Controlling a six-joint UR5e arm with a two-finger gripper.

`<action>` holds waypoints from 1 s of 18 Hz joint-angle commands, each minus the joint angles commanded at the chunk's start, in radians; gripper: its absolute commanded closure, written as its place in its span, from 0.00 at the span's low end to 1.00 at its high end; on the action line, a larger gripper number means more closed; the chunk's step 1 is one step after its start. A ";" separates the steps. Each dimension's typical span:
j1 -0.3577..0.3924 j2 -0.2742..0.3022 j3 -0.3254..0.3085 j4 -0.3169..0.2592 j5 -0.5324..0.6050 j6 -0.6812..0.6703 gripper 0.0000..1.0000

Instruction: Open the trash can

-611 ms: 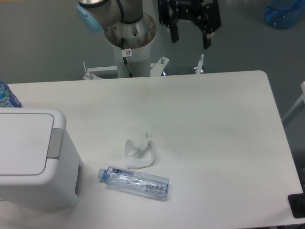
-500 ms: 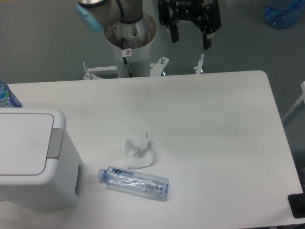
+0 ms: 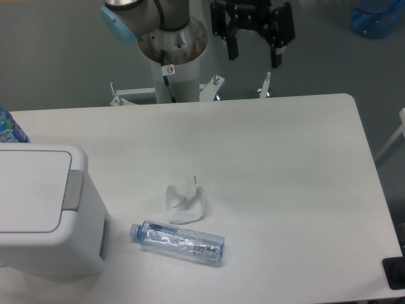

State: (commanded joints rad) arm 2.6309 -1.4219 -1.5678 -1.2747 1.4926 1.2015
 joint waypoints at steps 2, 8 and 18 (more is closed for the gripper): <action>-0.025 -0.014 0.006 0.002 0.003 -0.095 0.00; -0.121 -0.071 0.009 0.107 0.000 -0.425 0.00; -0.304 -0.203 0.020 0.276 -0.052 -1.020 0.00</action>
State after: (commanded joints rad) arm 2.3271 -1.6244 -1.5478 -0.9986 1.4406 0.1814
